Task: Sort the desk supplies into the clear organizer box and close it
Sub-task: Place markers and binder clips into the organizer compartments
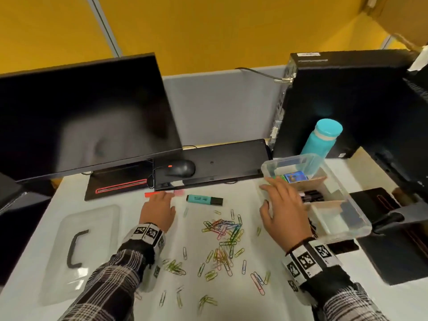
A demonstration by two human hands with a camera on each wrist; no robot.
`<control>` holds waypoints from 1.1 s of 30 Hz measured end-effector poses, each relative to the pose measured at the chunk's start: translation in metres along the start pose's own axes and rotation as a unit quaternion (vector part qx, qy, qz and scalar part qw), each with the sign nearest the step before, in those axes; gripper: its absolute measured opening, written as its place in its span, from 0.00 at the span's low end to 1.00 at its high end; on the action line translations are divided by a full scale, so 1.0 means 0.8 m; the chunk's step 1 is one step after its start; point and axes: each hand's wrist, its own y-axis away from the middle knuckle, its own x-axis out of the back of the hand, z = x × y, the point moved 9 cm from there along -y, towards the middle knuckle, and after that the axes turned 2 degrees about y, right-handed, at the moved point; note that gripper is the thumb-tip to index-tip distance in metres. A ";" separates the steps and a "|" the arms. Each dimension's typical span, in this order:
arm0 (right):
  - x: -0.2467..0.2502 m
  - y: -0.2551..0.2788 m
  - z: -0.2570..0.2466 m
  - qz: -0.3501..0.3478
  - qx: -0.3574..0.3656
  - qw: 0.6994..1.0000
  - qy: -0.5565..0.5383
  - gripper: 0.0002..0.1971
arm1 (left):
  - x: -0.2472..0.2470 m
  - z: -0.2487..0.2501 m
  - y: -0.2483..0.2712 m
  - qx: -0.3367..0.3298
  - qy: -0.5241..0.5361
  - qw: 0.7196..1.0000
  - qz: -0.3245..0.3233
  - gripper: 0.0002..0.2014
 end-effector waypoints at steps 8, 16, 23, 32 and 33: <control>-0.182 -0.037 -0.084 -0.263 0.071 0.962 0.033 0.26 | -0.020 -0.065 -0.034 -0.015 -0.082 0.995 -0.049 0.28; -0.242 -0.041 -0.098 -0.321 0.017 0.938 0.128 0.20 | -0.032 -0.042 -0.068 -0.080 -0.087 0.988 -0.101 0.26; -0.232 -0.036 -0.092 -0.320 -0.033 0.943 0.082 0.14 | -0.046 -0.052 -0.076 -0.104 -0.107 0.983 -0.110 0.17; -0.126 -0.057 -0.086 -0.190 -0.070 0.978 -0.043 0.10 | -0.046 -0.050 -0.045 -0.121 -0.073 0.987 -0.072 0.15; -0.111 -0.058 -0.080 -0.177 -0.062 0.981 -0.046 0.10 | -0.042 -0.045 -0.041 -0.120 -0.046 0.990 -0.060 0.14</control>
